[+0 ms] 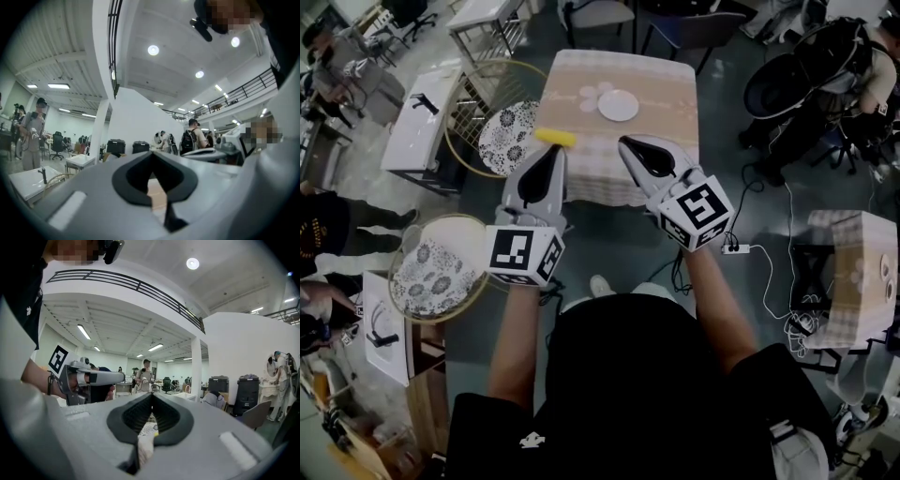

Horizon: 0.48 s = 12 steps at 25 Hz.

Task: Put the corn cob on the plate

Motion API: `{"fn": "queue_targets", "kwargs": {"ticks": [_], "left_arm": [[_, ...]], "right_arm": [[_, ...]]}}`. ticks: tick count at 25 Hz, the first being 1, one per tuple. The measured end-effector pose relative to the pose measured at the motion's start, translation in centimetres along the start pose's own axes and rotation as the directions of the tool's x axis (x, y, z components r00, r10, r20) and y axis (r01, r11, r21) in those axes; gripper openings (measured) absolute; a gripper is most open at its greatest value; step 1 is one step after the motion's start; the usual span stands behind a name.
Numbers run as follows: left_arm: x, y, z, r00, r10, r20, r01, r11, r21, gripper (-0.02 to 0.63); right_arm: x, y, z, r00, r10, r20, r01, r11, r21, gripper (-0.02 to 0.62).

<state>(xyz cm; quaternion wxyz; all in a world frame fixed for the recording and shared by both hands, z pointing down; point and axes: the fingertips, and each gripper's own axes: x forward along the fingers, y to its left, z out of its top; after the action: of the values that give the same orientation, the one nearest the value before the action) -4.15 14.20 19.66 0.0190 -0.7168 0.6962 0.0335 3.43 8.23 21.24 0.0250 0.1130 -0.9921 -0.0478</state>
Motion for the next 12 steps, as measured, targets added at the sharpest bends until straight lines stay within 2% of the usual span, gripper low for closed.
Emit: {"fn": "queue_targets", "kwargs": {"ticks": [12], "left_arm": [[-0.1,1.6,-0.2,1.0,-0.006,0.01,0.006,1.0,-0.024,0.009]], "right_arm": [[1.3,0.3,-0.6,0.999,-0.021,-0.038,0.021,1.0,0.005,0.002]]}}
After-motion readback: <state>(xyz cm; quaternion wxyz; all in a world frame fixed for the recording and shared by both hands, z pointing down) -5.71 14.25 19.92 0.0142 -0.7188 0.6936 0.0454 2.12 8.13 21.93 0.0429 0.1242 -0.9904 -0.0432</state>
